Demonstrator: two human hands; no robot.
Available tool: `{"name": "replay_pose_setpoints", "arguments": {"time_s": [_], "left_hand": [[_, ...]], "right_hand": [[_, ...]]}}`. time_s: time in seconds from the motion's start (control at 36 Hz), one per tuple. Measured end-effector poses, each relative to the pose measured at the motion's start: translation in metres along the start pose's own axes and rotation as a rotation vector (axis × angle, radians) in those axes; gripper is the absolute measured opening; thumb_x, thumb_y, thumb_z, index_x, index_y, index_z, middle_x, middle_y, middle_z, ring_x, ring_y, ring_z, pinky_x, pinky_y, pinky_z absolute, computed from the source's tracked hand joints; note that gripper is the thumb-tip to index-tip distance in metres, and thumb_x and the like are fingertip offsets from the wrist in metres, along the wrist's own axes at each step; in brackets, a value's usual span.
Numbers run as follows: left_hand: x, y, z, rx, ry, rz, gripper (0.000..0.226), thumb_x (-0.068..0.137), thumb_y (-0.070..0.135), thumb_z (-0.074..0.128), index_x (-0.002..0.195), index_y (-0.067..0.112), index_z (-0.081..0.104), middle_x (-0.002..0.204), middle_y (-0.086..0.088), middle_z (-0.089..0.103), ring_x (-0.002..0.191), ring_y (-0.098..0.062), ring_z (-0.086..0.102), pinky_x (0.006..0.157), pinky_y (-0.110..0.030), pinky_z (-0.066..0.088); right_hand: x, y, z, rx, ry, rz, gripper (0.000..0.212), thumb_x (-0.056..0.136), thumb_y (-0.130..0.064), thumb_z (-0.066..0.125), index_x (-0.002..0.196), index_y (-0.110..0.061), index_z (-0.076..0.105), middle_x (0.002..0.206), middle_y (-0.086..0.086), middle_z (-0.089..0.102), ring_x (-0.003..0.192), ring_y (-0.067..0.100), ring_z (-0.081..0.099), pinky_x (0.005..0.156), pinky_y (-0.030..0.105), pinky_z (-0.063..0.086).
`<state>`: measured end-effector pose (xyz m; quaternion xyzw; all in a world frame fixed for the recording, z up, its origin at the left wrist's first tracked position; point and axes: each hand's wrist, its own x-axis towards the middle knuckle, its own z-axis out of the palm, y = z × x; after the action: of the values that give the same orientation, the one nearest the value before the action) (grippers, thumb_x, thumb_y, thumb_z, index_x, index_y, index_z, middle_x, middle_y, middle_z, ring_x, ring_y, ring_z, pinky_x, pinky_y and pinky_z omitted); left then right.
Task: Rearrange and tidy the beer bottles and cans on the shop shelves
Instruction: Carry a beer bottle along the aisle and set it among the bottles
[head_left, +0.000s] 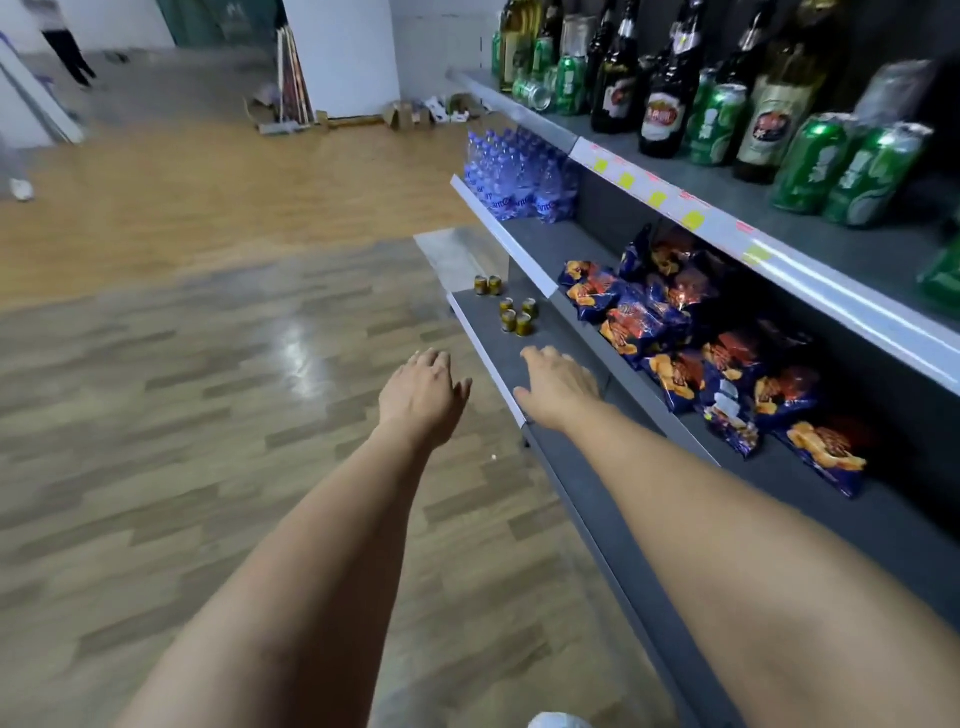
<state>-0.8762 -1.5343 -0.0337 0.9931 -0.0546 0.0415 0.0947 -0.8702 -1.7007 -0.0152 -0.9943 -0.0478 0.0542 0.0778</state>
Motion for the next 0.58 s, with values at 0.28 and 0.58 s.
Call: {"name": "replay_pose_setpoints", "arguments": {"time_s": [0.28,0.58], "left_hand": [[0.117,-0.065,0.012,0.041,0.005,-0.030,0.045,0.100,0.042,0.036,0.128,0.008,0.049,0.139,-0.011,0.047,0.130,-0.027,0.041,0.104,-0.035,0.033],[0.272,-0.184,0.002,0.073,-0.001,0.016,0.045,0.101,0.043,0.033,0.129,0.010,0.048,0.139,-0.009,0.048,0.130,-0.025,0.041,0.102,-0.034,0.033]], "right_hand": [[0.132,-0.032,0.007,-0.032,-0.058,-0.044,0.054,0.098,-0.035,0.047,0.146,-0.016,0.030,0.144,0.010,0.040,0.129,0.031,0.041,0.094,0.042,0.041],[0.306,-0.112,-0.004,-0.016,-0.008,0.014,0.049,0.097,-0.034,0.047,0.141,-0.016,0.037,0.141,0.009,0.042,0.127,0.030,0.044,0.095,0.041,0.042]]}}
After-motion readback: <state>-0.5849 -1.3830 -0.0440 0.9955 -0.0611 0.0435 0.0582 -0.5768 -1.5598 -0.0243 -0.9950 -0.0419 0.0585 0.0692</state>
